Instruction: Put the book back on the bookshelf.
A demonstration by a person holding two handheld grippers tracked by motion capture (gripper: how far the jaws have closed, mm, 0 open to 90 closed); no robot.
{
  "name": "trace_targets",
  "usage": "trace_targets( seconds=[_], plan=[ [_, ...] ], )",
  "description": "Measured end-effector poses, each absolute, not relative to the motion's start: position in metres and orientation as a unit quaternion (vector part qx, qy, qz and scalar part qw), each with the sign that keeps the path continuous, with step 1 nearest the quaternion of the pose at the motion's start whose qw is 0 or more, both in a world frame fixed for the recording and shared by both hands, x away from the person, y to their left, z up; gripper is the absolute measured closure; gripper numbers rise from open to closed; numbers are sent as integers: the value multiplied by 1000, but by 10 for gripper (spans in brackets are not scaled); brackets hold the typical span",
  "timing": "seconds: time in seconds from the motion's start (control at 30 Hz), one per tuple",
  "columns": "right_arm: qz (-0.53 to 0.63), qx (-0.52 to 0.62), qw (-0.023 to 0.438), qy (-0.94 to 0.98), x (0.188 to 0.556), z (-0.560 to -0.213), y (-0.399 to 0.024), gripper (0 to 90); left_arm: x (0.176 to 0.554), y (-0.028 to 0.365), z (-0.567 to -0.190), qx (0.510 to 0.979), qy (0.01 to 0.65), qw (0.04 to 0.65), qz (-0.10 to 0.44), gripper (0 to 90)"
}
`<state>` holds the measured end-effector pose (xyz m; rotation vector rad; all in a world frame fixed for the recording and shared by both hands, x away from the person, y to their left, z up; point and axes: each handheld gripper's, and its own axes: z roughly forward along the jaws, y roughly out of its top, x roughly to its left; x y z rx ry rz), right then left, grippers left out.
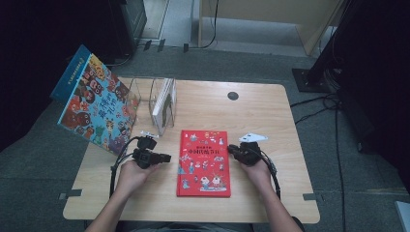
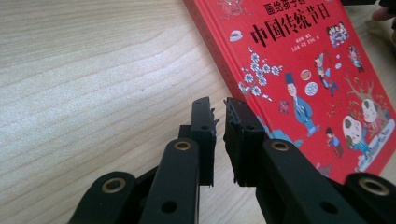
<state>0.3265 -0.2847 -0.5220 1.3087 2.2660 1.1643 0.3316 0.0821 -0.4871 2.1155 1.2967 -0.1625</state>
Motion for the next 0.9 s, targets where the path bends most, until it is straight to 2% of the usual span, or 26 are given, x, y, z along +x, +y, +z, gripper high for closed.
trace_targets(
  seconds=[0.23, 0.43, 0.67, 0.9],
  plan=[
    [402, 457, 141, 781, 325, -519, -286, 799, 332, 75, -495, 809, 494, 312, -62, 807],
    [401, 457, 137, 782, 313, -514, -283, 731, 333, 69, -499, 809, 492, 314, -67, 809],
    [395, 482, 90, 777, 302, -510, -276, 635, 333, 63, -500, 807, 491, 319, -75, 800],
    [364, 546, 29, 754, 306, -505, -267, 622, 332, 58, -501, 808, 490, 318, -75, 834]
  ],
)
